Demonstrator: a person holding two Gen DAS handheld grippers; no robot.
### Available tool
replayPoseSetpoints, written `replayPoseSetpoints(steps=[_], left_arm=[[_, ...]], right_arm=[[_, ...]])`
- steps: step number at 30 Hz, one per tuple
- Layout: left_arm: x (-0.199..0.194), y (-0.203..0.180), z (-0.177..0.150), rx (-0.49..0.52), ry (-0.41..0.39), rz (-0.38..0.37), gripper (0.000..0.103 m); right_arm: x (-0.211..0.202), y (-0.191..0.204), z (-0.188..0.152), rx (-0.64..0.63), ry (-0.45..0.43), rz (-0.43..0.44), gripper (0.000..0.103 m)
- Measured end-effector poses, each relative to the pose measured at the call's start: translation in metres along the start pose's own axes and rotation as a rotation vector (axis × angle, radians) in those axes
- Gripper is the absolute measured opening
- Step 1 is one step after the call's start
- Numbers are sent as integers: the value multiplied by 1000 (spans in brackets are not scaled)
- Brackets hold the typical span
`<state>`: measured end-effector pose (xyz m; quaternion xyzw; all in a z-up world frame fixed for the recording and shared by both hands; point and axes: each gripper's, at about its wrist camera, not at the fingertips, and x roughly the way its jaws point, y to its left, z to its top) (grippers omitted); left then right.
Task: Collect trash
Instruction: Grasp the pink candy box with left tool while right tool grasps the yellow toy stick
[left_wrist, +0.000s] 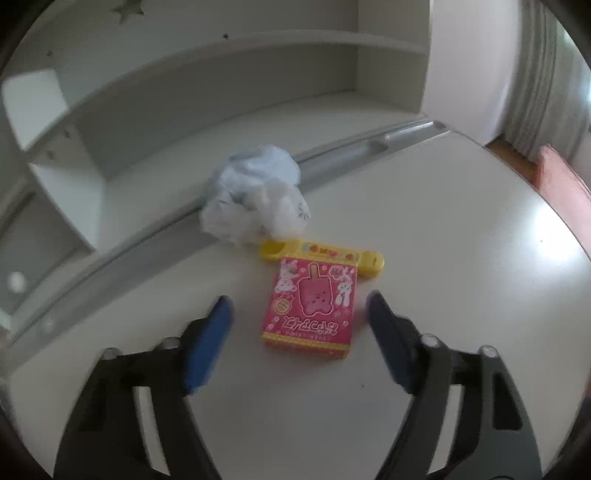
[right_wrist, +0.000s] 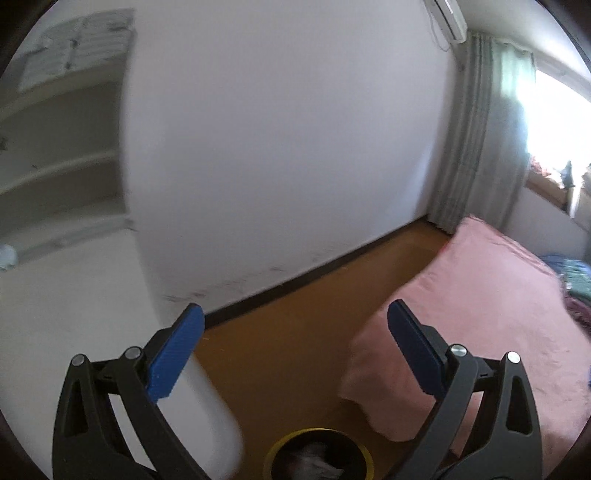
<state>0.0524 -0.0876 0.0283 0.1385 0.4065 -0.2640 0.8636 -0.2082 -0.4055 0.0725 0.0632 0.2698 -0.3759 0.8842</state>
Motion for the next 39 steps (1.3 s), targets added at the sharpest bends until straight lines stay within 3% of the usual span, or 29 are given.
replayPoseSetpoints(steps=[1, 5, 7, 13, 17, 20, 26, 31, 34, 39], left_arm=[[-2, 1, 1, 1, -8, -12, 43], [-17, 13, -6, -37, -21, -84, 41], [-31, 24, -16, -35, -46, -35, 41], [-50, 73, -31, -161, -98, 62, 41], [-59, 102, -33, -228, -126, 63, 41], [-59, 117, -35, -292, -126, 73, 41], [-63, 122, -39, -288, -114, 95, 41], [-65, 121, -39, -289, -112, 88, 41], [-63, 116, -37, -276, -108, 77, 41], [-62, 113, -37, -265, -103, 68, 41]], right_arm=[[-3, 14, 2, -1, -3, 37, 96], [-11, 68, 10, -52, -26, 243, 96], [-16, 104, 17, -97, -26, 409, 96], [-24, 260, 33, -493, 21, 822, 96], [-20, 339, 35, -712, 55, 989, 96], [-7, 371, 33, -839, 92, 1112, 92], [26, 413, 36, -965, 199, 1132, 67], [28, 421, 24, -1054, 252, 1112, 48], [31, 417, 27, -1019, 271, 1121, 28], [27, 407, 20, -976, 271, 1071, 16]])
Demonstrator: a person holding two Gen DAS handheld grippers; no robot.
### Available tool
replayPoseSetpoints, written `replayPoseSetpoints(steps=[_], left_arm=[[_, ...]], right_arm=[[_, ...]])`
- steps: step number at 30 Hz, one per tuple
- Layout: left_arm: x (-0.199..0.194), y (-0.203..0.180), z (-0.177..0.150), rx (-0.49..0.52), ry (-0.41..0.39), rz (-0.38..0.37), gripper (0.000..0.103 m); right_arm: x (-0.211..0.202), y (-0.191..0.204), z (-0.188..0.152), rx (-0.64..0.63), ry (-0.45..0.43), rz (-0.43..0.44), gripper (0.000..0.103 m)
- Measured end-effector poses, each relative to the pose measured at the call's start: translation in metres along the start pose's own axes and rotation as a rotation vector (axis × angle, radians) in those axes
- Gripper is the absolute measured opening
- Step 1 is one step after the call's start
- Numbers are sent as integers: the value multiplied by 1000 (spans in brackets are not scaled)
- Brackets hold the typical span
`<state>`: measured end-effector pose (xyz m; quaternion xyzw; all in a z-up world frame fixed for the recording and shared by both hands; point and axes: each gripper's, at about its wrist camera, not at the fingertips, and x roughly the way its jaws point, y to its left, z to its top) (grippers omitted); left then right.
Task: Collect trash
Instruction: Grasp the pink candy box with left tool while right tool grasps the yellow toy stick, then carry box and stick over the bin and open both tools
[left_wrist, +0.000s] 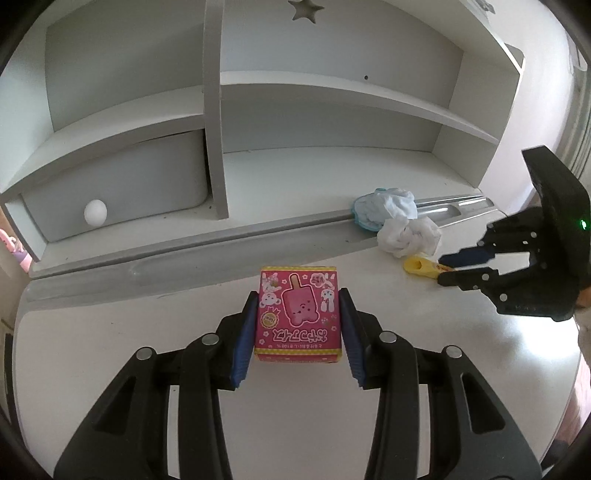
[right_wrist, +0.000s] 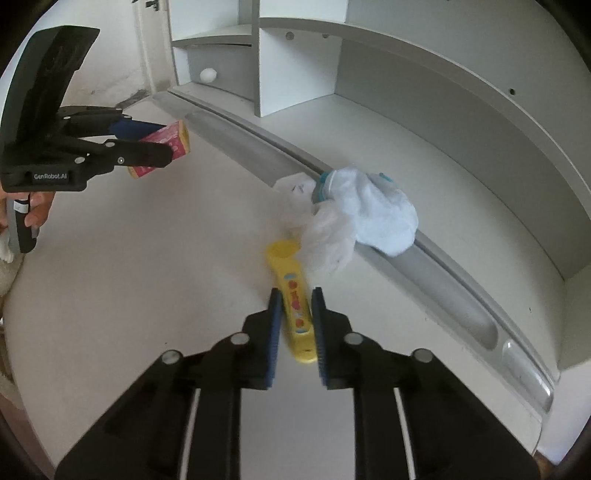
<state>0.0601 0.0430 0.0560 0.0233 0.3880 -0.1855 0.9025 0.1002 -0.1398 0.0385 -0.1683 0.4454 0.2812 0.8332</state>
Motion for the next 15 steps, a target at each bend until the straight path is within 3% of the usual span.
replayPoseSetpoints(steps=[8, 13, 15], left_arm=[[-1, -4, -1, 14, -1, -3, 41], [0, -4, -1, 17, 3, -6, 41], [-2, -5, -1, 23, -5, -9, 41]], right_arm=[[-25, 10, -8, 110, -74, 20, 14], [-18, 12, -15, 115, -50, -14, 14], [-28, 6, -18, 168, -86, -12, 14]])
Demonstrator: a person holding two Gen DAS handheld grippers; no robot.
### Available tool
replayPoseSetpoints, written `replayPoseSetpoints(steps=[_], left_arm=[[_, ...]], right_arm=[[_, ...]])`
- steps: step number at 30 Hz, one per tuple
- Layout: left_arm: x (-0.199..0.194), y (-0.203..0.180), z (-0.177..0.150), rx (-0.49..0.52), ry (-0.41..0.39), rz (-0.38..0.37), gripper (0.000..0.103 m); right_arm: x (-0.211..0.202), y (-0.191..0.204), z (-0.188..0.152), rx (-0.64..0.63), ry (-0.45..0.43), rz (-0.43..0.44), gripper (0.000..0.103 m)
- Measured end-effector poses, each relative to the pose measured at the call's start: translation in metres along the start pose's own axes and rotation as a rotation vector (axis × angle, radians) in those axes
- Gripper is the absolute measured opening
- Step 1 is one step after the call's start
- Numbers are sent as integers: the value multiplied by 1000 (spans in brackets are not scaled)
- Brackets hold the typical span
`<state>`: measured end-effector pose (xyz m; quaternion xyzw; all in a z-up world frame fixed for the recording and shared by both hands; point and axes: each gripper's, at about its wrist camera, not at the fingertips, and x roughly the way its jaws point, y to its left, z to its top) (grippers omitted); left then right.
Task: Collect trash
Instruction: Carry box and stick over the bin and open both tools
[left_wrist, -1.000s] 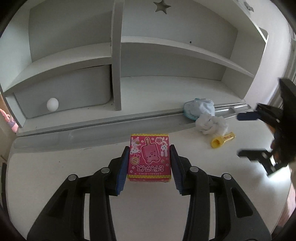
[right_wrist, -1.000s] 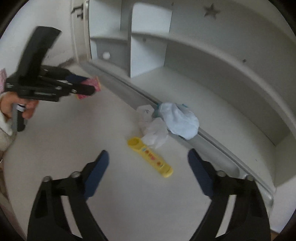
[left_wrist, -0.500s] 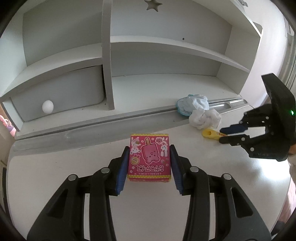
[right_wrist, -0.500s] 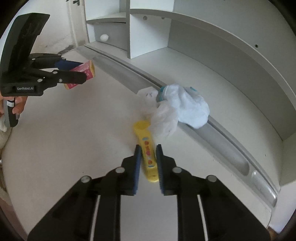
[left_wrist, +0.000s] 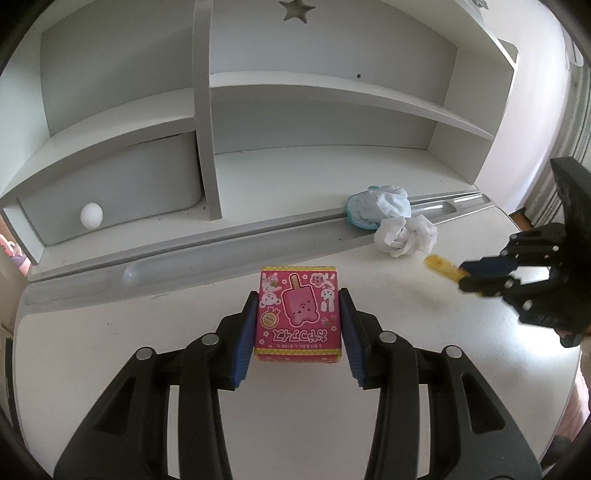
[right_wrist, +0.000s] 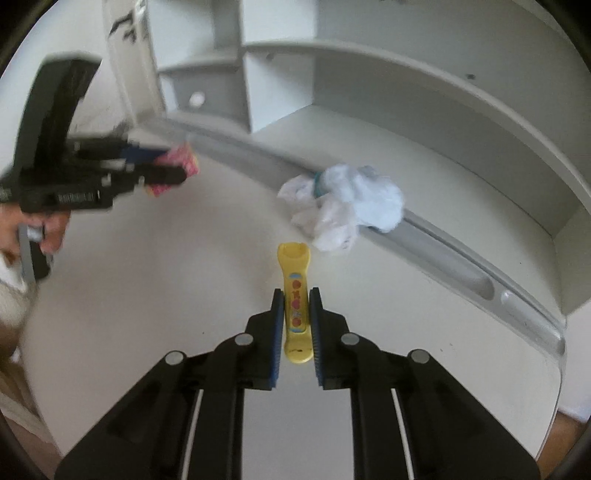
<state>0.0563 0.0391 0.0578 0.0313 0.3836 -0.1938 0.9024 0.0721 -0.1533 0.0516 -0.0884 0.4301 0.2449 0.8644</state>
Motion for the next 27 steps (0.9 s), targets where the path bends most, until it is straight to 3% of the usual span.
replayPoseSetpoints(steps=[7, 11, 16, 20, 24, 27], left_arm=[[-21, -31, 6, 37, -70, -90, 41], [-38, -91, 8, 125, -82, -170, 41], [-52, -210, 9, 284, -78, -347, 41], [-50, -321, -3, 447, -27, -493, 41], [-50, -437, -35, 580, 42, -667, 41], [-43, -512, -77, 696, 116, -734, 41]], right_arm=[[-74, -20, -34, 159, -186, -42, 14], [-146, -40, -95, 307, -303, -120, 14], [-242, -63, -204, 548, -405, -262, 14], [-299, -82, -307, 788, -479, -386, 14], [-330, -101, -414, 1085, -538, -421, 14], [-323, -111, -475, 1246, -515, -417, 14]])
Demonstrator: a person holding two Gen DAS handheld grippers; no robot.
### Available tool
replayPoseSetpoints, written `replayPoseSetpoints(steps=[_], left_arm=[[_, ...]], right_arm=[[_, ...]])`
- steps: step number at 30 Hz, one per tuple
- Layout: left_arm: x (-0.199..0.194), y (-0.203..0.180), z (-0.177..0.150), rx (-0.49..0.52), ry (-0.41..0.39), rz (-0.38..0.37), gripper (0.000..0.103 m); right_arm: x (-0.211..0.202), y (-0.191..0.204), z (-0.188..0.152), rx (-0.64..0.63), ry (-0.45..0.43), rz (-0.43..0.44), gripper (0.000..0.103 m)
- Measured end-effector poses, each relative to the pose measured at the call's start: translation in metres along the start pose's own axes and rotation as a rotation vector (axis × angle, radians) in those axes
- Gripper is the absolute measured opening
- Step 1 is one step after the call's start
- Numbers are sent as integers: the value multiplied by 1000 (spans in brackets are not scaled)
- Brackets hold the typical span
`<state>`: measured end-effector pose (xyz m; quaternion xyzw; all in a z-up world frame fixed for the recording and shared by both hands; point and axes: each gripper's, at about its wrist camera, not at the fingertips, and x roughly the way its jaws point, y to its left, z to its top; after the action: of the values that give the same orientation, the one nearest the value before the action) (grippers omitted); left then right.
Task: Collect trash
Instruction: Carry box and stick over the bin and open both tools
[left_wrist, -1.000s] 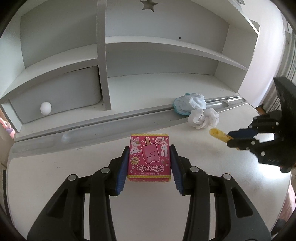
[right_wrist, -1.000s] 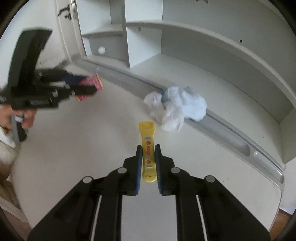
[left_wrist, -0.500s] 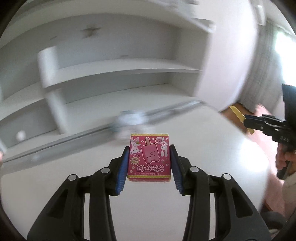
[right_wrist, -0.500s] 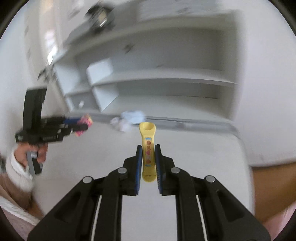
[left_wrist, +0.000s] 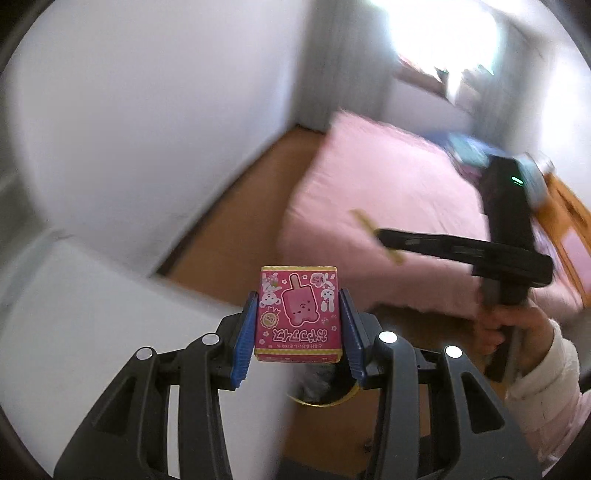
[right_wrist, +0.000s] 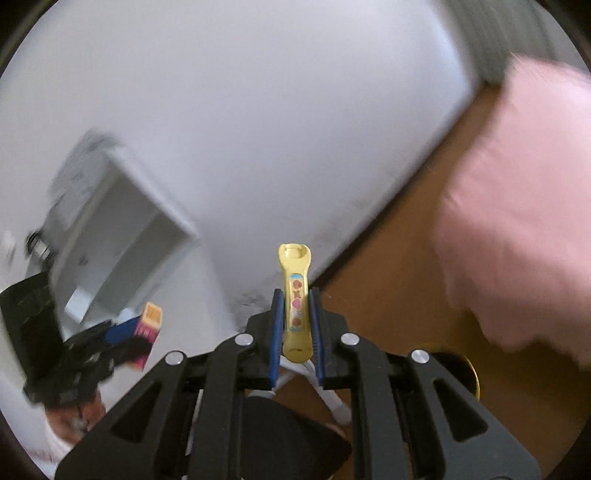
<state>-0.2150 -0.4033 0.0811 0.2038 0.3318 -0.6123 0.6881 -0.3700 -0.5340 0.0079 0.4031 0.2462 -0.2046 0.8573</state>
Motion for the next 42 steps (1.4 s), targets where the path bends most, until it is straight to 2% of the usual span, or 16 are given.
replayPoseSetpoints(steps=[3, 5, 7, 11, 14, 25, 26, 27, 28, 29, 30, 31, 33, 36, 39, 42], left_arm=[[71, -40, -13, 9, 111, -89, 41], [121, -48, -30, -23, 197, -114, 41], [177, -44, -54, -66, 313, -86, 41], [238, -25, -81, -183, 443, -63, 41], [250, -21, -81, -227, 462, -82, 41], [262, -24, -85, -212, 497, -92, 41], [263, -24, -84, -211, 495, -84, 48], [262, -25, -84, -210, 495, -79, 77], [261, -25, -83, -214, 484, -68, 92], [257, -26, -81, -218, 457, -55, 97], [253, -26, -79, -215, 427, -46, 97], [250, -29, -75, -202, 417, -49, 97], [242, -35, -69, -159, 394, -43, 97], [208, -54, -48, -52, 283, 21, 97], [135, -69, -16, 47, 77, 51, 97], [58, -55, 0, 96, -103, 153, 97]], right_arm=[[23, -58, -24, 73, 87, -133, 14], [46, -99, -41, 178, 188, -136, 14], [60, -119, -50, 220, 247, -125, 14], [75, -140, -60, 183, 327, -187, 14], [78, -145, -63, 168, 348, -188, 14], [78, -167, -78, 254, 391, -119, 14], [78, -167, -78, 254, 392, -111, 14], [81, -165, -76, 251, 395, -107, 16], [82, -164, -76, 251, 396, -112, 30], [83, -163, -76, 249, 402, -139, 69], [81, -165, -75, 246, 395, -165, 86], [77, -163, -72, 241, 370, -191, 93], [59, -158, -59, 228, 277, -229, 93], [15, -152, -38, 181, 64, -407, 94], [-34, -141, -29, 113, -178, -660, 96], [-57, -134, -28, 81, -295, -751, 96]])
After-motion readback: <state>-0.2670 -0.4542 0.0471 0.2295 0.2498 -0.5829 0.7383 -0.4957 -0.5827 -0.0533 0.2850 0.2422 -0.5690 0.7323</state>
